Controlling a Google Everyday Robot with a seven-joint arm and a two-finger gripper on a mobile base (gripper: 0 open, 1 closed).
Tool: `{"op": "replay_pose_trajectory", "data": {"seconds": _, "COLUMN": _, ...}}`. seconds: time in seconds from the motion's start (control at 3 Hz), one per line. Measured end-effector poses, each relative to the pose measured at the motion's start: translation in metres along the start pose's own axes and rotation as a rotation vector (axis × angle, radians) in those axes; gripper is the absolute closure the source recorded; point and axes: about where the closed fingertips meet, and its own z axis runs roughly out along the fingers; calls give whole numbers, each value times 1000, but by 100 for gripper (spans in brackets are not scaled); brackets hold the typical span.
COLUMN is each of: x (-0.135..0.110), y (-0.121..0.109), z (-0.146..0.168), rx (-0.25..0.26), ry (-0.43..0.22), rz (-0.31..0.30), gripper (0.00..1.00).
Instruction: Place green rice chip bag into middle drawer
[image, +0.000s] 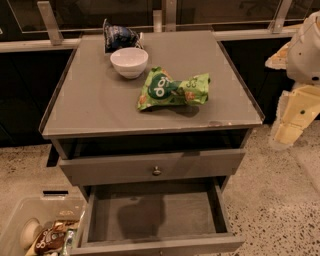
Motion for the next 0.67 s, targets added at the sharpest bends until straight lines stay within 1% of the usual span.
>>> {"op": "replay_pose_trajectory", "data": {"seconds": 0.33, "x": 0, "y": -1, "z": 0, "rx": 4, "ry": -2, "rz": -1, "gripper": 0}}
{"op": "replay_pose_trajectory", "data": {"seconds": 0.67, "x": -8, "y": -20, "z": 12, "rx": 24, "ry": -43, "rz": -16, "gripper": 0}}
